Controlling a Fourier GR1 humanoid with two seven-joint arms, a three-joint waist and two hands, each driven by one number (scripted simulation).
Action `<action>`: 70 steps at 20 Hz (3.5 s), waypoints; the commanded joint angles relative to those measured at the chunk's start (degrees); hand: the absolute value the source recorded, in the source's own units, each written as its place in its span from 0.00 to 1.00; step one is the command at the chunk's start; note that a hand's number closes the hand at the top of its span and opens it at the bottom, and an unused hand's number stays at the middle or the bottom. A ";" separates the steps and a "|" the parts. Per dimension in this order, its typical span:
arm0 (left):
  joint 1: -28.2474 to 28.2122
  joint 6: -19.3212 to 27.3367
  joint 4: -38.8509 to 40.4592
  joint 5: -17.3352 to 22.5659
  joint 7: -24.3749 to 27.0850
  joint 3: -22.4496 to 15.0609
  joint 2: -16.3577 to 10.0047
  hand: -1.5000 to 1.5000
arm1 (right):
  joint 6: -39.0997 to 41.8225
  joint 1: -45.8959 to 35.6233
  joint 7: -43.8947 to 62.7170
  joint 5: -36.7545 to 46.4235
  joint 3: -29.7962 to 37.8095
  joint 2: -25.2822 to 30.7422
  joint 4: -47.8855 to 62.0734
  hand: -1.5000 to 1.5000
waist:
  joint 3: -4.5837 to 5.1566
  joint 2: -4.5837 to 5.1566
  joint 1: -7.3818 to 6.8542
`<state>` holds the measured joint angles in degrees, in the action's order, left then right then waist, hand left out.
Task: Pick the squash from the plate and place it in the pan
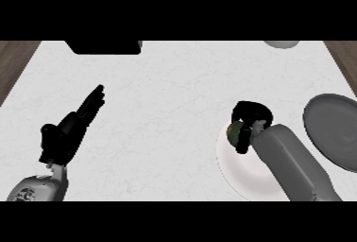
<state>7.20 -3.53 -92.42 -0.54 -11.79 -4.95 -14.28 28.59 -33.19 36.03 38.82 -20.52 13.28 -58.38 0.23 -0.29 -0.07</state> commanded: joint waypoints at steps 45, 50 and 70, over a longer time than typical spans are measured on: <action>-0.16 -2.96 -0.16 -1.91 0.23 2.25 2.40 0.50 | -61.80 24.03 -19.92 1.47 29.35 15.56 -16.22 1.00 | -0.30 0.42 -0.49; 3.19 -3.56 2.52 -2.22 -1.03 3.59 2.57 0.50 | -65.00 16.54 -30.72 -0.34 31.95 15.15 0.45 1.00 | -0.29 0.47 -0.48; 2.72 -3.63 -0.76 -3.68 -1.80 2.70 4.76 0.50 | -55.46 2.06 -52.64 -13.02 45.83 21.14 40.12 0.00 | -0.56 1.08 -1.89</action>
<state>9.53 -8.18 -92.41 -3.38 -12.82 -1.46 -10.67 -26.77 -29.56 -10.12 29.17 21.85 35.27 -22.37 -0.24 0.70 -1.88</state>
